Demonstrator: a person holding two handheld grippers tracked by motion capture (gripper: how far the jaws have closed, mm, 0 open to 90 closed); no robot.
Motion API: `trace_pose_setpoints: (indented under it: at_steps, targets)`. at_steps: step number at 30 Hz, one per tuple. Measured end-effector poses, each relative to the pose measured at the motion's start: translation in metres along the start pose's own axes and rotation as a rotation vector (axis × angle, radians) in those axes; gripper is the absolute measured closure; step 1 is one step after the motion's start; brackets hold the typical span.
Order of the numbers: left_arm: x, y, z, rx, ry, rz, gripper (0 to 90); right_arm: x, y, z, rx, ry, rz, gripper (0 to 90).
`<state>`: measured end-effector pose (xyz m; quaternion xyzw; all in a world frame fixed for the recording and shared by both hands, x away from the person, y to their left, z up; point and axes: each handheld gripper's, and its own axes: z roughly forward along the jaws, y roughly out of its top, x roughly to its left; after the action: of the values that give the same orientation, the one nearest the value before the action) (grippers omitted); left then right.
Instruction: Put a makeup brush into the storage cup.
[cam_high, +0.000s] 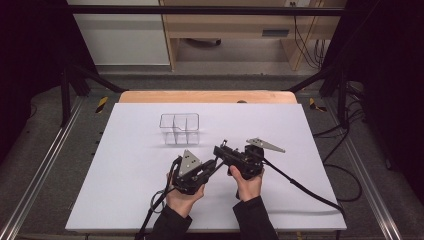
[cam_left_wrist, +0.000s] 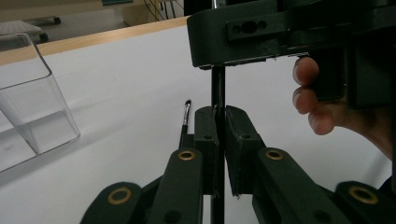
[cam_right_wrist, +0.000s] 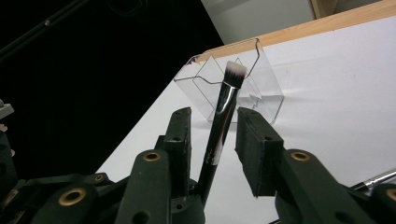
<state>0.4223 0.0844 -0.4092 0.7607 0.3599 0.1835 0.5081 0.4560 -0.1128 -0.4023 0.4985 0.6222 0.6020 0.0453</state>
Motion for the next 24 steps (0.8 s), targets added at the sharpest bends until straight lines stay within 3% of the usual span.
trace_pose_setpoints:
  at_steps: [11,19,24]
  targets:
    - [-0.0007,0.0002,-0.0002,-0.004,0.003,-0.003,83.2,-0.0002,-0.0006,-0.0005,-0.011,0.025,0.030,82.4]
    - [0.0015,0.0011,0.0001,0.007,-0.020,-0.008,82.4,-0.0010,-0.0013,-0.0013,-0.014,0.046,0.033,83.7]
    - [0.0038,0.0024,0.0030,0.037,-0.013,-0.005,59.1,-0.0008,-0.0007,-0.0031,-0.019,0.050,0.000,83.7]
